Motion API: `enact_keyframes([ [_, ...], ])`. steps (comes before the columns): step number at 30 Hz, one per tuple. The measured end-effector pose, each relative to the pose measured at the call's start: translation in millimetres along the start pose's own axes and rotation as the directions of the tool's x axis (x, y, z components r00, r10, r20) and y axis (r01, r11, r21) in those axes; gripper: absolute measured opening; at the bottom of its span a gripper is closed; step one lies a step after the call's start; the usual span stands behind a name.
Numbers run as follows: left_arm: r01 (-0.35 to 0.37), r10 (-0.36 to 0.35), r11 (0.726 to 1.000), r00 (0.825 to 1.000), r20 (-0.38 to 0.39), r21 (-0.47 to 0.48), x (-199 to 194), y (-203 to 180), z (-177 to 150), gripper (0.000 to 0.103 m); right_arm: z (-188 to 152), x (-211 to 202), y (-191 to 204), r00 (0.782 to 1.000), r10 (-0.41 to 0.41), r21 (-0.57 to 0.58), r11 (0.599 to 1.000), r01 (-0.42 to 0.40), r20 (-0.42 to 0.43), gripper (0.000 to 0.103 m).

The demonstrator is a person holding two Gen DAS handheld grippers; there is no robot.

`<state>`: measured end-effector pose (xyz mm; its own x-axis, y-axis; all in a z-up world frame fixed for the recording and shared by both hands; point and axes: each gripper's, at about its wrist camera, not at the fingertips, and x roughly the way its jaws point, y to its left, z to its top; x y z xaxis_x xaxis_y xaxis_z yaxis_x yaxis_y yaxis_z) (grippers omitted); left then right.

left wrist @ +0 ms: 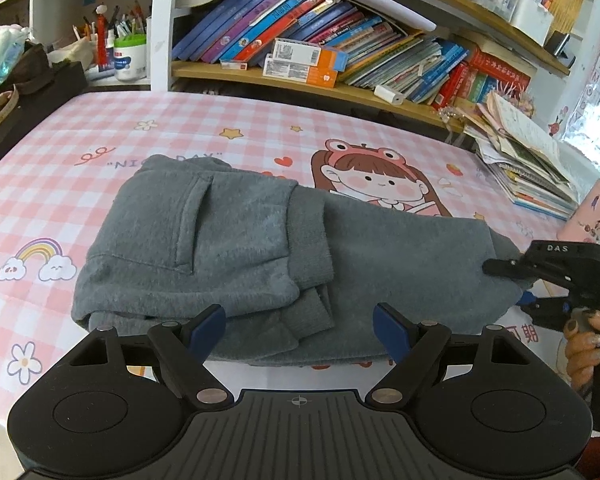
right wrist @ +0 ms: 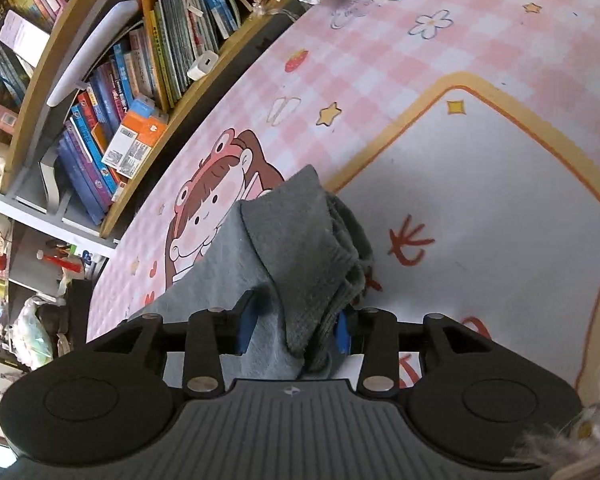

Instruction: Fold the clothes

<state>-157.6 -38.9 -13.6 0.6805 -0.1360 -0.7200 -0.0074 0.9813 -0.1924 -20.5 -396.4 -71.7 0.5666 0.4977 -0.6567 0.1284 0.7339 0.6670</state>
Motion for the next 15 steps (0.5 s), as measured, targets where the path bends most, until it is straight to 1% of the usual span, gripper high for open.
enact_keyframes([
  [2, 0.004, -0.004, 1.000, 1.000, -0.002, 0.003, 0.5, -1.9, -0.7, 0.083, 0.6, -0.8, -2.2, 1.000, 0.001, 0.000, 1.000, -0.001, 0.005, 0.016],
  [3, 0.006, -0.006, 1.000, 1.000, -0.003, 0.004, 1.0, -2.8, -1.1, 0.083, 0.0, -3.9, -4.1, 1.000, 0.001, 0.004, 1.000, -0.001, 0.013, 0.015],
  [9, 0.029, -0.029, 1.000, 1.000, -0.005, 0.010, 4.0, -4.3, -1.3, 0.083, -1.2, -24.0, -9.1, 0.996, -0.049, 0.004, 0.999, 0.049, 0.073, 0.014],
  [13, 0.049, -0.049, 0.999, 0.999, -0.006, 0.018, 6.9, -5.3, -0.3, 0.083, 0.3, -35.5, -13.1, 0.994, -0.055, 0.017, 0.998, 0.053, 0.098, 0.014],
  [15, 0.057, -0.057, 0.998, 0.998, 0.003, 0.024, 7.3, -4.3, 1.2, 0.083, -1.6, -41.4, -5.9, 0.993, -0.039, -0.010, 0.999, 0.040, 0.111, 0.014],
])
